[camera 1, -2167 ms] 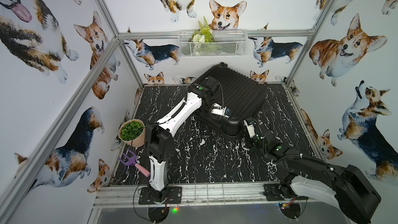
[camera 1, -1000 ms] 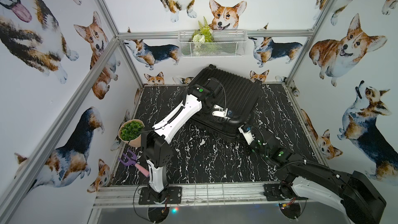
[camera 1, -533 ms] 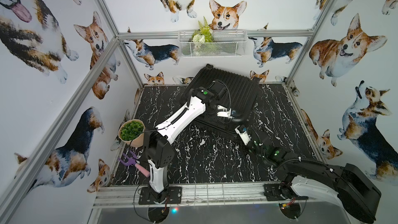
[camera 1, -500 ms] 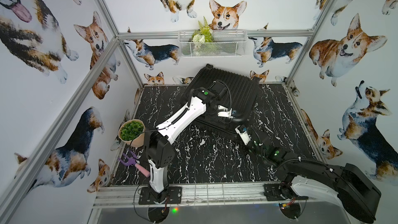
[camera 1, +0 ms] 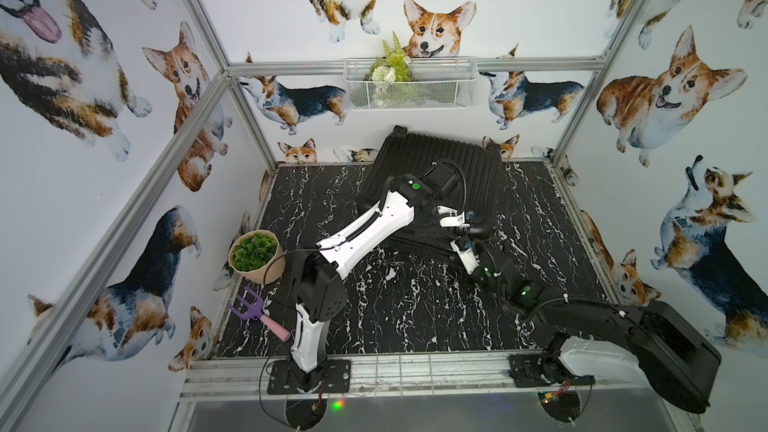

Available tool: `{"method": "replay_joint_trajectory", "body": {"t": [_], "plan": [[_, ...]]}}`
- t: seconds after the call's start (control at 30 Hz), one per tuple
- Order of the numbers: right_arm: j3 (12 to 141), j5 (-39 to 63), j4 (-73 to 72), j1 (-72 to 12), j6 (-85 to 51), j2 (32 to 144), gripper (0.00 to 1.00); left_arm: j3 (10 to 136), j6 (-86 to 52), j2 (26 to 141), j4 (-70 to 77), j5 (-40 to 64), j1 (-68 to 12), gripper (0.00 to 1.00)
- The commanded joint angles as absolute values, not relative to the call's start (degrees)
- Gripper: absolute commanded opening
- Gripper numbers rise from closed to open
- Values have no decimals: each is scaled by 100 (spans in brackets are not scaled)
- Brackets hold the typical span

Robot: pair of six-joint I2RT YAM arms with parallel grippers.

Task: Close the suitcase zippers
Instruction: Zip the zipper on the suitcase.

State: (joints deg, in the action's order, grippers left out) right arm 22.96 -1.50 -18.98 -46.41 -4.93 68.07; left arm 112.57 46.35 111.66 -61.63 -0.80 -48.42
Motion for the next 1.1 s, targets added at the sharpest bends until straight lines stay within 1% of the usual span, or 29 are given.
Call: {"method": "replay_joint_trajectory", "body": {"t": [0.0, 0.47, 0.73, 1.07], "plan": [[2428, 653, -2577, -4685, -389, 7001, 0, 11415, 3216, 11241, -4623, -47, -4904, 8], [2438, 720, -3504, -4780, -156, 7659, 0, 11966, 2043, 11740, -4620, 87, -5010, 9], [2582, 710, -3601, -4829, 49, 7917, 0, 12464, 1511, 12066, -4729, 197, -5035, 8], [2713, 721, -3683, -5046, 19, 8092, 0, 12844, 816, 12304, -4452, 162, -5040, 6]]}}
